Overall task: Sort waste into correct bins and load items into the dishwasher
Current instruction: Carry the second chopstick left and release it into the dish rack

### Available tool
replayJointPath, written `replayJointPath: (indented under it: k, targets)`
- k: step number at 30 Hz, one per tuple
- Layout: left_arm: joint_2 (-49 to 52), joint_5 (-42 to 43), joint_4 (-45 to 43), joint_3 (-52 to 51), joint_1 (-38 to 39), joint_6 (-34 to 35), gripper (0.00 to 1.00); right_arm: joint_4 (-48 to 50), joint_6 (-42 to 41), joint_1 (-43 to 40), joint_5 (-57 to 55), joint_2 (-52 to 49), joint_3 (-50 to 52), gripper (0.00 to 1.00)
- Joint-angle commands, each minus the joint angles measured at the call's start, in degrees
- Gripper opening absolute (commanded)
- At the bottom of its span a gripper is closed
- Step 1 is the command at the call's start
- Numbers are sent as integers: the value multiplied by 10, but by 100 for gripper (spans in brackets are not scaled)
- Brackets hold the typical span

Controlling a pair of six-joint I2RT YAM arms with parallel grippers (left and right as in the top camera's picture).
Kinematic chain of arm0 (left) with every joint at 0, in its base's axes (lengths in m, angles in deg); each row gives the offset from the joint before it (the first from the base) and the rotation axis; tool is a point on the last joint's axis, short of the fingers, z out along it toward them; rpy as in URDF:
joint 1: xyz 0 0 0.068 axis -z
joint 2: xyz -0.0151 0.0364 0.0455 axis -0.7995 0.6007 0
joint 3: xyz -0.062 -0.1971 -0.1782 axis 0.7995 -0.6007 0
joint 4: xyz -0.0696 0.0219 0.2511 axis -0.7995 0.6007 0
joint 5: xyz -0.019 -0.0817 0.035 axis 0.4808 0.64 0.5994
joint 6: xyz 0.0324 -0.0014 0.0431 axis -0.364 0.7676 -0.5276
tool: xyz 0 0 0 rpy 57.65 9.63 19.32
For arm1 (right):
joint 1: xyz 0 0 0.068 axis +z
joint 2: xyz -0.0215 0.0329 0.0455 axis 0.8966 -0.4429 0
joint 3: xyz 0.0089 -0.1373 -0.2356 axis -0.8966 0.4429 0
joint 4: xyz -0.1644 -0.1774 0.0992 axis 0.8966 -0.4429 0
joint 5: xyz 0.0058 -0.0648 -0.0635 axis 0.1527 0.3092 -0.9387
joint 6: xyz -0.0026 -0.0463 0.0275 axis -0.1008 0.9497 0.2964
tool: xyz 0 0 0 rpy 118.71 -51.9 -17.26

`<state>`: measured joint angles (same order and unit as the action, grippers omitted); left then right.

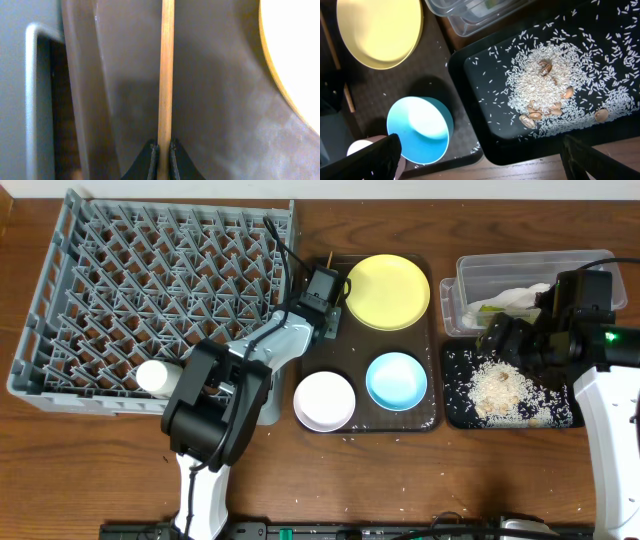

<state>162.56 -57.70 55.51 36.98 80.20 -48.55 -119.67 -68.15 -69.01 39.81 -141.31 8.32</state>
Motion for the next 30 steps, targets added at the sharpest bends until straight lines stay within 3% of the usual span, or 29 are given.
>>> replayJointPath:
  k: [1,7,11,18,25,30]
  targets:
    - [-62,8,20,-6,1,1,8,-1,5,-3,2,9,-7,99]
    - [-176,8,70,-6,-3,1,8,-1,5,-3,2,9,-7,99]
    - [-258,2,162,-7,-23,1,8,-1,5,-3,2,9,-7,99]
    - [-238,-2,214,-28,-85,-1,8,-1,5,-3,2,9,-7,99]
    - [-179,68,215,-30,-107,-2,8,-1,5,-3,2,9,-7,99]
    - [-165,68,214,-30,-107,-2,16,-1,5,-3,2,9,-7,99]
